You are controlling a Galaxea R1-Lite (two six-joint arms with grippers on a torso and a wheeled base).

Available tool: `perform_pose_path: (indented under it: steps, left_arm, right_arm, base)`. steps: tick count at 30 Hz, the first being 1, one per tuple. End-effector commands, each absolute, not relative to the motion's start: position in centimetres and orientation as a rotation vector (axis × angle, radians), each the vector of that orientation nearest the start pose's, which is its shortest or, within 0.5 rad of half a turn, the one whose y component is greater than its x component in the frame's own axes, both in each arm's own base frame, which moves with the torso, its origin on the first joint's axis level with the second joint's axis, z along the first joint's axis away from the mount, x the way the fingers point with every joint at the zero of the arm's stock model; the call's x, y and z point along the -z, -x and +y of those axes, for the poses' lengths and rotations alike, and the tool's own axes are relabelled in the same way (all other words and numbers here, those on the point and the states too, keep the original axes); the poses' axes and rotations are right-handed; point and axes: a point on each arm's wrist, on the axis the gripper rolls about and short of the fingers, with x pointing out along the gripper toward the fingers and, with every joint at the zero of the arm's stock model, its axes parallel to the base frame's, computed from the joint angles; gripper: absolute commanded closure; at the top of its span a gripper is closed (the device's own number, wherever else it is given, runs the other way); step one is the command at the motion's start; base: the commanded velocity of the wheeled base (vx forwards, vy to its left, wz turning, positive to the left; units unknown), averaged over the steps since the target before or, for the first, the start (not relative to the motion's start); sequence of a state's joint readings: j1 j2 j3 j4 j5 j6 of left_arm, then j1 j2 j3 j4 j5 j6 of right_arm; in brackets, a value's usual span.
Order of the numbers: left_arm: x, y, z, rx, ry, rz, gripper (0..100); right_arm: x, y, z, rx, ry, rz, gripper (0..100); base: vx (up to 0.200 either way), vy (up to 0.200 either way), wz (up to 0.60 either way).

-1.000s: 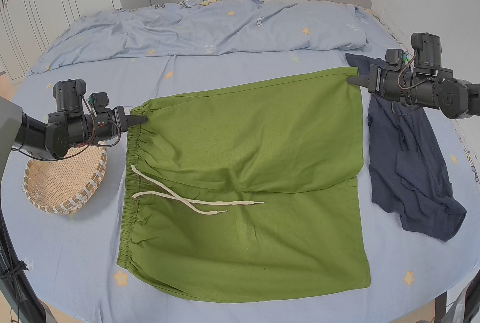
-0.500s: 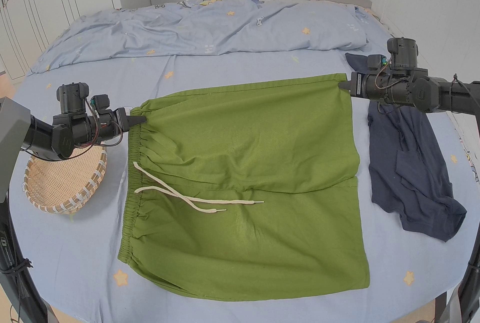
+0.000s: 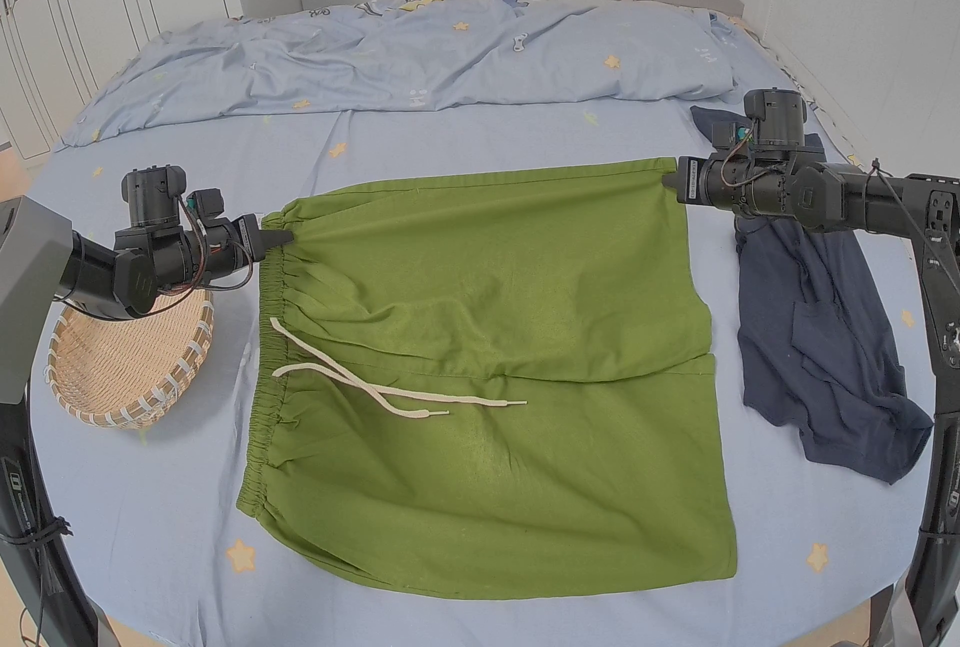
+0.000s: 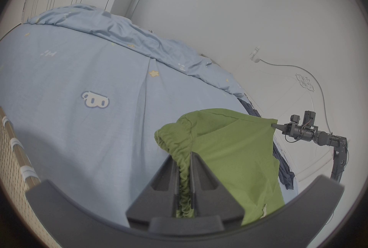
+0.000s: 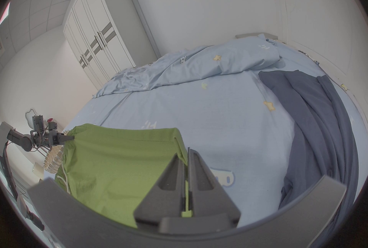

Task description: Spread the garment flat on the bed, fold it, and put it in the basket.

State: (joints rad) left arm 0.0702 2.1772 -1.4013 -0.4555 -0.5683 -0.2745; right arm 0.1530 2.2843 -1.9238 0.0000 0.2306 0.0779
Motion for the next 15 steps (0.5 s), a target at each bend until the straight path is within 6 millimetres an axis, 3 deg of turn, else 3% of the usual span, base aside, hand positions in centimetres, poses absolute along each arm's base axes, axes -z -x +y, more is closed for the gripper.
perform_pose_path:
  steps: [1, 10, 11, 12, 15]
  left_arm:
    - [-14.4, -44.4, 2.0, 0.446, 0.37, 0.378, 100]
    - [-14.2, -45.0, 2.0, 0.444, 0.367, 0.372, 100]
    - [-14.2, -45.1, 2.0, 0.444, 0.367, 0.372, 0]
    - [-14.1, -45.1, 1.9, 0.445, 0.367, 0.374, 0]
    - [-13.8, -45.3, 1.9, 0.445, 0.368, 0.377, 0]
  right_arm:
    - [-19.2, -48.3, 8.1, -0.357, -0.088, 0.378, 100]
    - [-18.4, -49.0, 8.5, -0.357, -0.086, 0.385, 100]
    - [-18.5, -49.0, 8.6, -0.358, -0.087, 0.383, 100]
    - [-18.2, -49.1, 8.6, -0.358, -0.089, 0.39, 0]
    - [-17.5, -49.3, 8.9, -0.36, -0.09, 0.411, 0]
  base:
    - [0.0, 0.0, 0.0]
    - [0.0, 0.0, 0.0]
    - [0.0, 0.0, 0.0]
    - [0.0, 0.0, 0.0]
    - [0.0, 0.0, 0.0]
